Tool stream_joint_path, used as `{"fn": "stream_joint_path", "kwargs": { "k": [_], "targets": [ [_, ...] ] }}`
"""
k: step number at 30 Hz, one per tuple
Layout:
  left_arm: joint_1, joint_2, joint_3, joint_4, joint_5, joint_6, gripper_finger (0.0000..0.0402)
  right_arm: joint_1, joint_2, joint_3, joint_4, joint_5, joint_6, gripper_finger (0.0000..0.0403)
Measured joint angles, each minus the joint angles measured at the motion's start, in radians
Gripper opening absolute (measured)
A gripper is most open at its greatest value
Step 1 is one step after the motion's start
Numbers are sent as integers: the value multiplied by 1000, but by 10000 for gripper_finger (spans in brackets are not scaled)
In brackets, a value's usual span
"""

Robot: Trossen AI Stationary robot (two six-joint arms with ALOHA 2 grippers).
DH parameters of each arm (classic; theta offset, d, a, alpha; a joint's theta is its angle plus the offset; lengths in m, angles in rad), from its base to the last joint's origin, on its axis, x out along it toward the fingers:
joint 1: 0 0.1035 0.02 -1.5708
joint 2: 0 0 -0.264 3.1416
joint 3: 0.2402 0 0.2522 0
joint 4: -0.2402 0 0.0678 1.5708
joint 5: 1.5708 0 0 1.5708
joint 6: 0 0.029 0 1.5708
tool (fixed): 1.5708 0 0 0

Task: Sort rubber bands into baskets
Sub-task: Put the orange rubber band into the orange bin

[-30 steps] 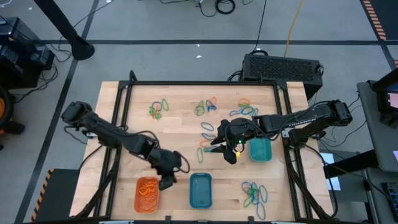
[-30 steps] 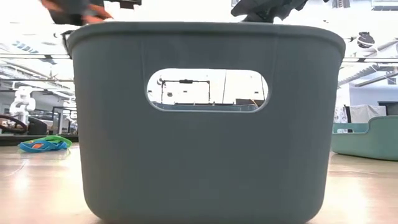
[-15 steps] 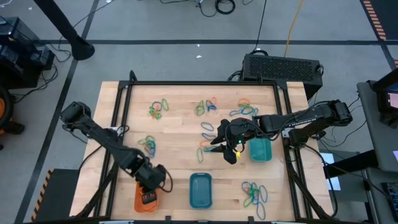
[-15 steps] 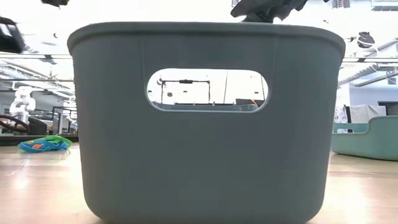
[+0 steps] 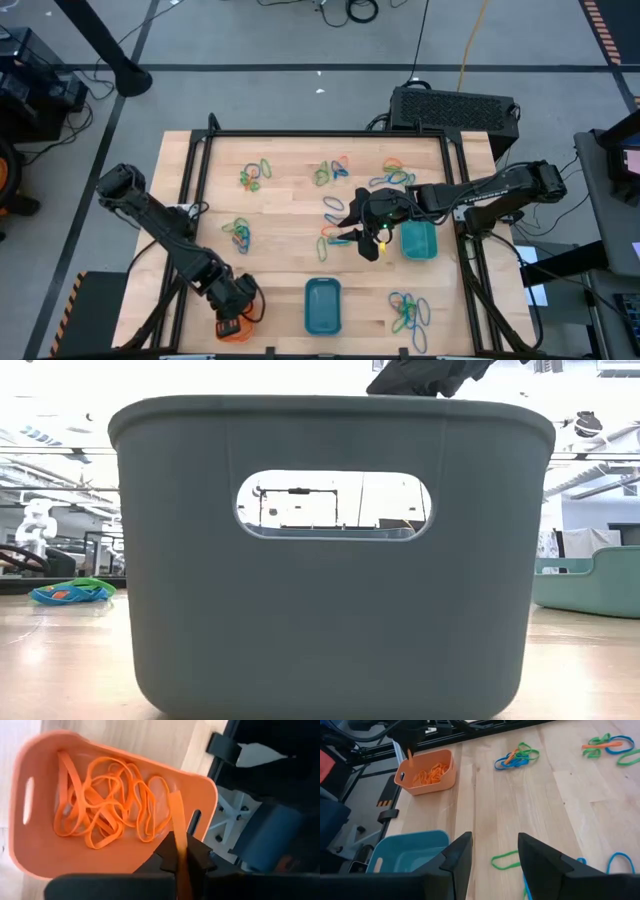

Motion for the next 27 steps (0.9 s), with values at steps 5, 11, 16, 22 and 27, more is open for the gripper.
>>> {"fn": "stream_joint_path", "kwargs": {
  "k": [5, 11, 16, 22, 27],
  "targets": [
    [-28, 0, 0, 0, -83, 49, 25, 0, 0, 0, 0, 0, 0, 151],
    [-46, 1, 0, -9, -124, 51, 27, 0, 0, 0, 0, -3, 9, 151],
    [-47, 1, 0, -11, -124, 52, 28, 0, 0, 0, -1, -4, 9, 151],
    [-47, 1, -1, -39, -130, 101, 29, 0, 0, 0, -1, -5, 9, 151],
    [-47, 1, -1, -56, -132, 103, 32, 0, 0, 0, -3, -5, 9, 151]
  ]
}}
